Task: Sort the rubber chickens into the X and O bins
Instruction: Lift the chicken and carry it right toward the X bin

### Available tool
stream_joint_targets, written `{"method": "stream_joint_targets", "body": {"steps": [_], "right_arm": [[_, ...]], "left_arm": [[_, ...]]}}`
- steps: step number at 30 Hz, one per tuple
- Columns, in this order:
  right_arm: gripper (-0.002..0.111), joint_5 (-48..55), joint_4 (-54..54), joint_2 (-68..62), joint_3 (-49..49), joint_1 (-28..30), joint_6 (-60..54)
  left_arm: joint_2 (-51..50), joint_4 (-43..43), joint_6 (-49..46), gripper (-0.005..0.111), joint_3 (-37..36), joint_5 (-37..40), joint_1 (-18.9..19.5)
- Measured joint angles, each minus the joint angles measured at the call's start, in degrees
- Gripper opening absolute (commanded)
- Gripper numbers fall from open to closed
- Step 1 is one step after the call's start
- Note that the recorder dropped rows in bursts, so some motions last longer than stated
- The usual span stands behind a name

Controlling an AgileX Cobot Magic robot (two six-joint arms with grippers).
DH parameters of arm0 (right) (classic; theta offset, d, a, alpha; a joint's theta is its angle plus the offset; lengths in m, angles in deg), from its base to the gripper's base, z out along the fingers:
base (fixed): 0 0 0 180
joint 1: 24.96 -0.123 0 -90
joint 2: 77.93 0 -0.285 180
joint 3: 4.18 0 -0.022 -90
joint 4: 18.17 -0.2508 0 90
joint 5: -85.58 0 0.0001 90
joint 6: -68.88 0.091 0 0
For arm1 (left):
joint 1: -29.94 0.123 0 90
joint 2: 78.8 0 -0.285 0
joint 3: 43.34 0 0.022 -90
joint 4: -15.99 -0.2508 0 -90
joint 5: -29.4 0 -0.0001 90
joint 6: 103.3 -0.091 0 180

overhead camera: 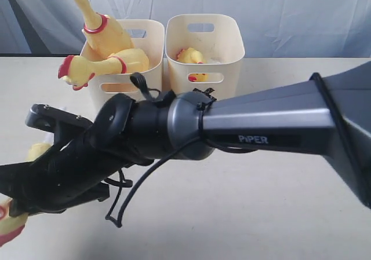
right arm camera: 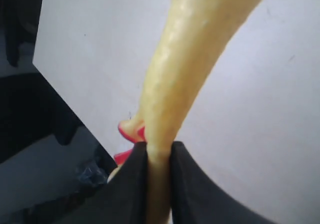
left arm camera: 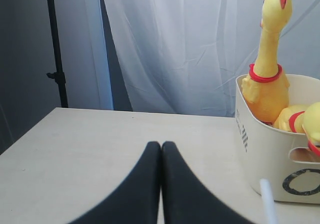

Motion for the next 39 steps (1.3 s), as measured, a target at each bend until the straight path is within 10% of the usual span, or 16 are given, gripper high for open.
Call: {"method": "stream_joint_targets", "body": {"steps": [39], "right_arm": [[-0.001,37.96,67.7,20.88,0.0,-0.03,23.54]], "left_arm": [[0.0,0.0,0.0,0.0,0.0,0.0,0.0]]}}
